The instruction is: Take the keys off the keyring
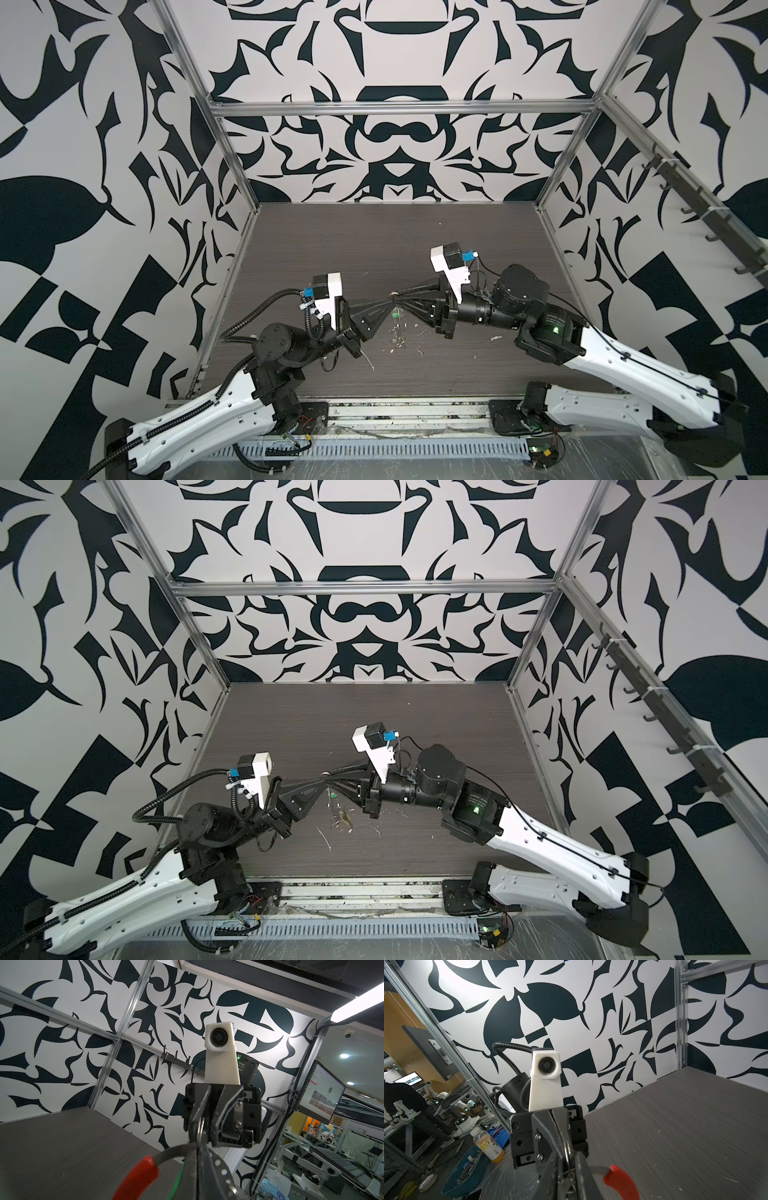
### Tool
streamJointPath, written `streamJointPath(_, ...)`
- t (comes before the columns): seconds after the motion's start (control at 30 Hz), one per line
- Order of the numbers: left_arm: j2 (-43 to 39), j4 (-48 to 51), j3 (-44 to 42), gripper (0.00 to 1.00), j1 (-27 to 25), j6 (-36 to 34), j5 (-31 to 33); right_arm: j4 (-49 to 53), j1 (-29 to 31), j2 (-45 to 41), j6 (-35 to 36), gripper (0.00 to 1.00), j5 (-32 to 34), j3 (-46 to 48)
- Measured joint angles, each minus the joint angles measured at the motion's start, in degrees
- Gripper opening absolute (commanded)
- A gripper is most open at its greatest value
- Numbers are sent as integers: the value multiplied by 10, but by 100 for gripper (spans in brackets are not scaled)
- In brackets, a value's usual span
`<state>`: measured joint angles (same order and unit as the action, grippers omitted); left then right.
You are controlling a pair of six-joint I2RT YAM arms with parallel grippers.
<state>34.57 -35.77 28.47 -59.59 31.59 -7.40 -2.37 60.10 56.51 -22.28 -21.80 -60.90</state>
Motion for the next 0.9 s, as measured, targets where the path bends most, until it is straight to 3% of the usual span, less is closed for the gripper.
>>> streamJointPath(0.13,0,-1,0,0,0,2,-2,1,0,0,0,0,1,0)
streamJointPath(0.23,0,0,0,0,0,4,-3,1,0,0,-1,0,1,0)
streamJointPath(0.33,-5,11,0,17,0,5,-3,16,0,-2,0,0,5,-2)
streamJointPath(0.63,-80,181,39,30,0,-33,13,199,0,-6,38,0,0,-97)
streamJointPath(0.9,-23,281,122,36,0,-61,-34,317,0,21,82,0,-34,-158)
